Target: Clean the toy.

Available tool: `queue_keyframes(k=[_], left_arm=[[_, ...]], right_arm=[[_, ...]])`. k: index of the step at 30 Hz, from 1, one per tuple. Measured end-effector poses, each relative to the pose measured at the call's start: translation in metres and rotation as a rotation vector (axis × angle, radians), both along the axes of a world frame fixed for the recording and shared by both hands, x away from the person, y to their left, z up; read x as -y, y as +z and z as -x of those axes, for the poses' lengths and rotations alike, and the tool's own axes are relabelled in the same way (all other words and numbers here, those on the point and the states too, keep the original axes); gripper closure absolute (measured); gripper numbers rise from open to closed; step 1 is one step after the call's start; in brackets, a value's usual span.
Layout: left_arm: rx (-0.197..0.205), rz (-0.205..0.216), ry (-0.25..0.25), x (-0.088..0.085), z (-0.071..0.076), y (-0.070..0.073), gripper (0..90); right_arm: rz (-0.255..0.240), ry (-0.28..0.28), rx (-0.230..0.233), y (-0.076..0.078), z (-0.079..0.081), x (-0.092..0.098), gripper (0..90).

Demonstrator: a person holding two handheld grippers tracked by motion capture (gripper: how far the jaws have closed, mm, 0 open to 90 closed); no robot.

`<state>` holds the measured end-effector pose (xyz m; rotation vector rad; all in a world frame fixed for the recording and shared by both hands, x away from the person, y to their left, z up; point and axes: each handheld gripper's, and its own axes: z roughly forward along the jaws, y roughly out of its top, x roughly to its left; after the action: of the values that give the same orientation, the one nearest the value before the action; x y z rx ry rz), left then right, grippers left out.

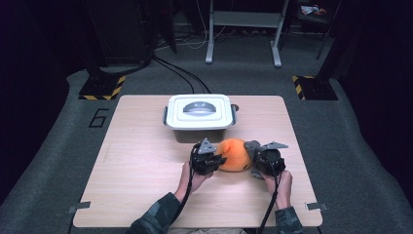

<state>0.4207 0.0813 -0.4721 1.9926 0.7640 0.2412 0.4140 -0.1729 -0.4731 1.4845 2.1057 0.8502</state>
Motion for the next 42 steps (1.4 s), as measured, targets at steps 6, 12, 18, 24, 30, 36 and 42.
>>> queue_keyframes(k=[6, 12, 18, 24, 30, 36, 42], left_arm=[[0.010, -0.002, -0.002, 0.000, 0.001, 0.001, 79.8], [0.016, -0.010, -0.006, 0.001, 0.003, 0.002, 79.8], [0.025, -0.022, -0.010, 0.003, 0.003, 0.003, 79.8], [0.016, -0.015, -0.002, 0.001, 0.002, 0.003, 79.8], [0.012, -0.006, -0.002, 0.000, 0.001, 0.002, 79.8], [0.007, -0.003, -0.003, 0.001, 0.000, 0.001, 79.7], [0.008, -0.003, -0.005, 0.001, 0.000, 0.001, 79.7]], right_arm=[[-0.009, -0.011, -0.060, -0.018, -0.006, 0.009, 72.0], [0.000, 0.009, 0.058, 0.021, 0.009, 0.001, 72.1], [0.047, 0.129, 0.162, 0.055, 0.023, -0.037, 72.0], [0.072, 0.146, 0.151, 0.049, 0.018, -0.051, 72.1], [0.056, 0.116, 0.124, 0.042, 0.016, -0.038, 72.2], [0.051, 0.082, 0.089, 0.031, 0.014, -0.026, 72.2], [0.041, 0.054, 0.052, 0.021, 0.012, -0.016, 72.2]])
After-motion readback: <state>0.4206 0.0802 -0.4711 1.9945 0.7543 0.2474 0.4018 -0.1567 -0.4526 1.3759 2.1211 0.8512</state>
